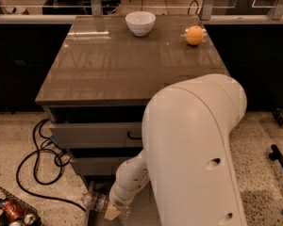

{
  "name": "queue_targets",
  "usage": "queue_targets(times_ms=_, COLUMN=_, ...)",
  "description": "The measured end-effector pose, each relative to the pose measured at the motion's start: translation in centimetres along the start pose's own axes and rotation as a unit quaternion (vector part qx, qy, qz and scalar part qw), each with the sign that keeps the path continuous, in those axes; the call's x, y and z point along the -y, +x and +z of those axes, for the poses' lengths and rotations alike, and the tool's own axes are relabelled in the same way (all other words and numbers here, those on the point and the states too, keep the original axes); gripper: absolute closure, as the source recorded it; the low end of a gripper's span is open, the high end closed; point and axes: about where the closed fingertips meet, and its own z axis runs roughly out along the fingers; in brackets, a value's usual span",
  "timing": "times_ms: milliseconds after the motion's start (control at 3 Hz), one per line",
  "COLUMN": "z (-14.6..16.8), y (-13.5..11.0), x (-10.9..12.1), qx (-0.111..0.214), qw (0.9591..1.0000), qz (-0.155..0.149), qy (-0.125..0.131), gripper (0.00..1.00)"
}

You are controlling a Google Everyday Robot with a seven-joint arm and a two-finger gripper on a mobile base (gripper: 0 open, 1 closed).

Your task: Place water bottle into bottom drawer

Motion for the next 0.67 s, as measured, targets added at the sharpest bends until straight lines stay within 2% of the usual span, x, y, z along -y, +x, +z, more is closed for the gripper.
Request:
queue_targets(times_ms=333, z=3.0, y=0.4, x=0.2, qx=0.008, qw=0.9999, qz=0.008, qy=-0.002, gripper=1.0)
queue_targets(times_ms=667, z=6.5, y=1.8, x=0.1, qx=0.003, qw=0.9995, qz=0.028, qy=-0.016, gripper=1.0)
